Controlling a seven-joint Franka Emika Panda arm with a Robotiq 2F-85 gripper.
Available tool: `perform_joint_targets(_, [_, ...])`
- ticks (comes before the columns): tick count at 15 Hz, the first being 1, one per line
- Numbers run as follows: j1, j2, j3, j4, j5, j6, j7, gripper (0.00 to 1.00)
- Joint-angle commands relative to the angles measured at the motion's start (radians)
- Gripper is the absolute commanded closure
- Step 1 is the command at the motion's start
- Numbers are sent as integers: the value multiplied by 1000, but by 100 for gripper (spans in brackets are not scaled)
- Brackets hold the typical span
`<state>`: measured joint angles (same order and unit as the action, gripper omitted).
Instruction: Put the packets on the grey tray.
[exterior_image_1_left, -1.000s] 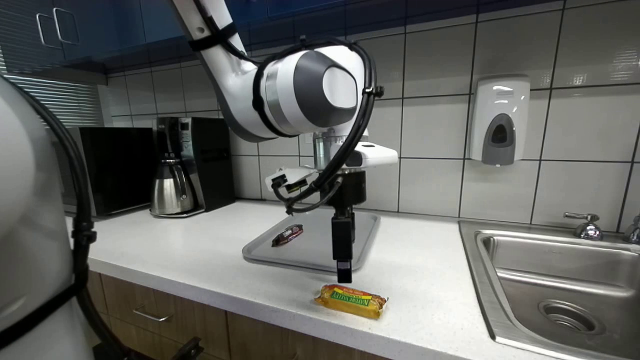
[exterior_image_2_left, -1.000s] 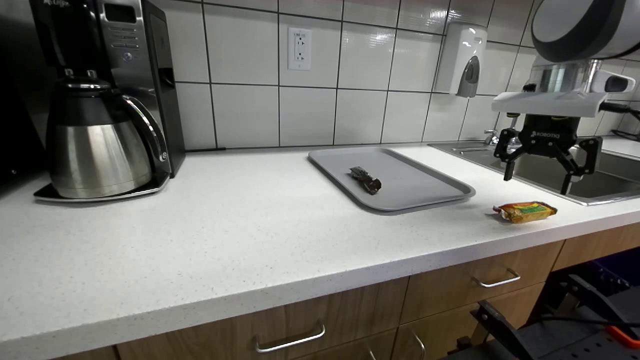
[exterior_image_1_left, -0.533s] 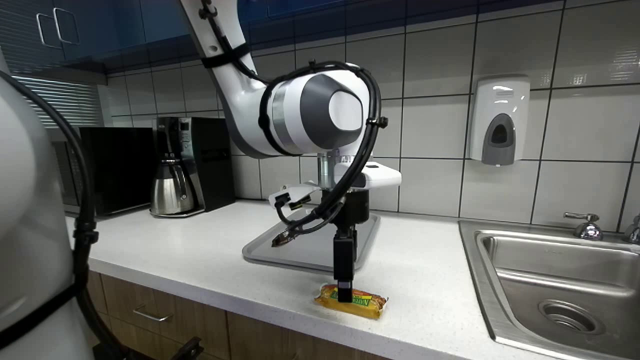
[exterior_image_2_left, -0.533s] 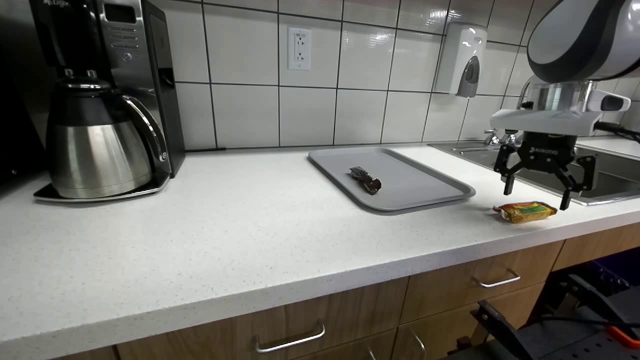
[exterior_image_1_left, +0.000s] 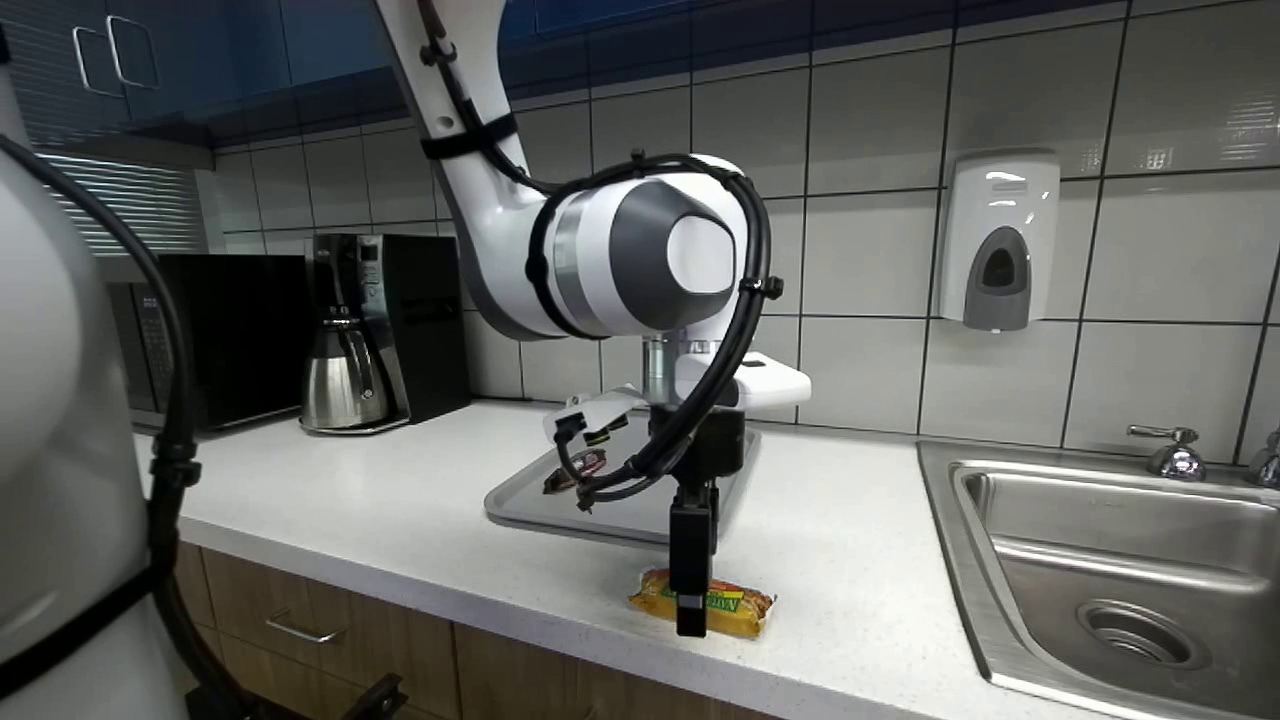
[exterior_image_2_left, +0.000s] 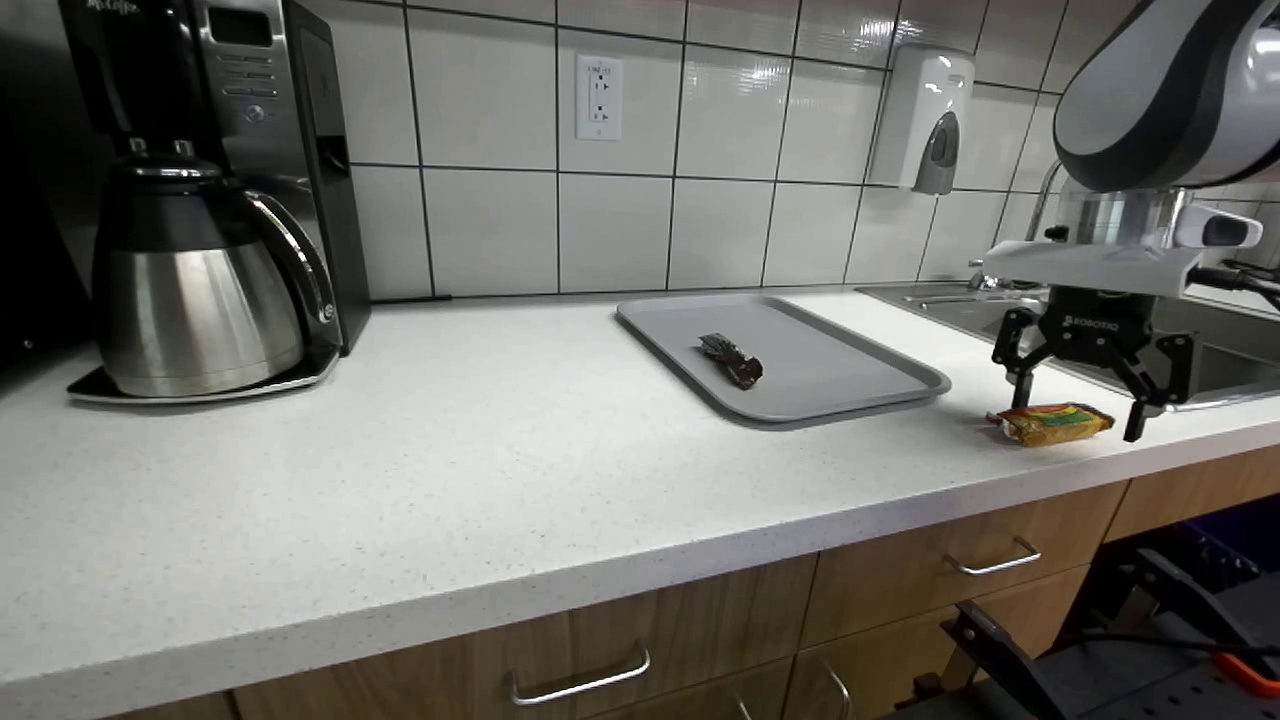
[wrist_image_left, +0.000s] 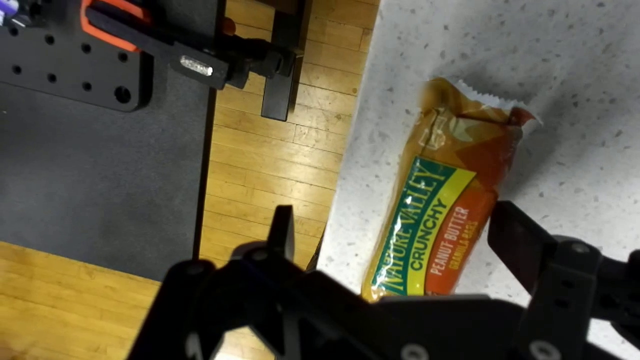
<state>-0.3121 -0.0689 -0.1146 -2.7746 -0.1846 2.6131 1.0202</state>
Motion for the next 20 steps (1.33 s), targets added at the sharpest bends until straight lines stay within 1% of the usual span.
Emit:
perform_joint_targets(1, [22, 27, -26, 6, -12, 30, 15, 0])
perform_joint_targets(6, [39, 40, -35, 13, -5, 39, 10, 0])
perform_joint_targets(7, [42, 41, -36, 12, 1, 42, 5, 25])
perform_joint_targets(8, [44, 42, -37, 11, -3, 44, 5, 26])
perform_joint_targets(11, [48, 43, -41, 12, -3, 46, 5, 51])
perform_joint_targets(15, [50, 39, -47, 16, -4, 44, 6, 80])
perform_joint_targets(16, [51, 39, -47, 17, -3, 45, 5, 81])
perform_joint_targets(20, [55, 28, -46, 17, 6, 39, 2, 81])
